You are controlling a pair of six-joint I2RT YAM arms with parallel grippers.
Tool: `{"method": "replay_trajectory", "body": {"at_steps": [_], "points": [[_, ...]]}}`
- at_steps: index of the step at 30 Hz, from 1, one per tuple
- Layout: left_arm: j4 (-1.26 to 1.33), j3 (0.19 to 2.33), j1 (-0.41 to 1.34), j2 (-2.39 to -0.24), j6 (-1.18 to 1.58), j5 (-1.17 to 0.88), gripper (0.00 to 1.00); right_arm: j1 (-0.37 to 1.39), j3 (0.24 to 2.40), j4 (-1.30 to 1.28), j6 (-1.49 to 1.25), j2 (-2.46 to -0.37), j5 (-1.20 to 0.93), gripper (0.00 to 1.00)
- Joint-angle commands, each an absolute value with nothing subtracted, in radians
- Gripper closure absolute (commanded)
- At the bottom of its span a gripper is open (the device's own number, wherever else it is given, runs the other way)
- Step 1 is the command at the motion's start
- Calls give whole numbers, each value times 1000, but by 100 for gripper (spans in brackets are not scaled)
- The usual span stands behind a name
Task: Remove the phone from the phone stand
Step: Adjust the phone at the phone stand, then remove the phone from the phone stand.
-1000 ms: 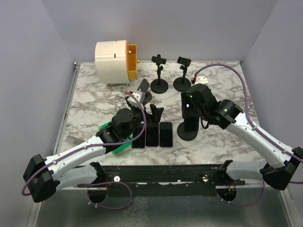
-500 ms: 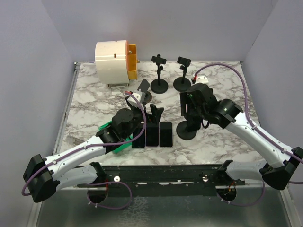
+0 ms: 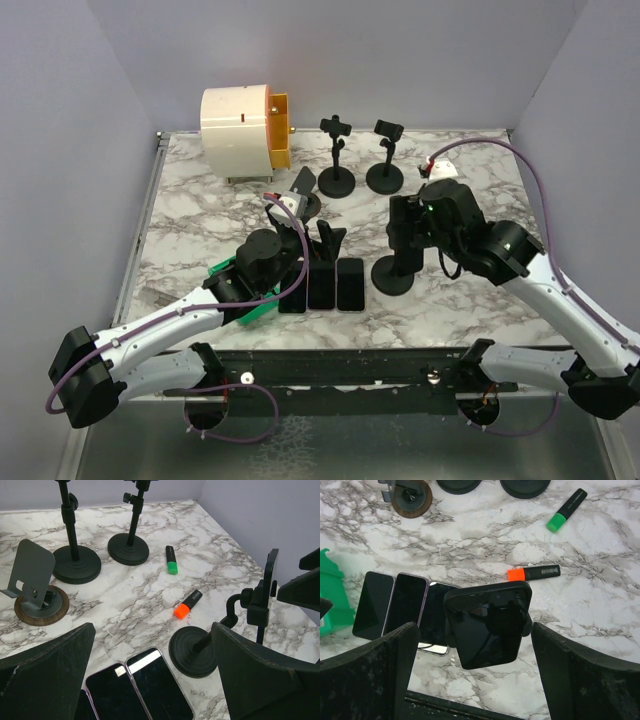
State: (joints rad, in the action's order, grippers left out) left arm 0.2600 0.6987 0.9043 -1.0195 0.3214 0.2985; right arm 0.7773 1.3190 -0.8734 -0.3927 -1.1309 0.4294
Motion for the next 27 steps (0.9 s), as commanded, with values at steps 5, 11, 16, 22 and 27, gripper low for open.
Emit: {"method": "replay_trajectory", "body": {"at_steps": [5,11,16,22,27], "points": [[261,690,902,-1028,330,278,1,762,1273,-792,-267,-1016,351,1],[261,686,902,-1032,329,283,1,707,1228,-621,-212,-928,172,1],[262,684,903,-1035,327,288,1,707,1230,-558,-200,-882,227,2],[262,684,903,-1043,325,293,1,707,1093,-377,-87,-769,195,6],[264,684,904,-1058,326,297,1,707,1217,-578,-81,-867,140,0]]}}
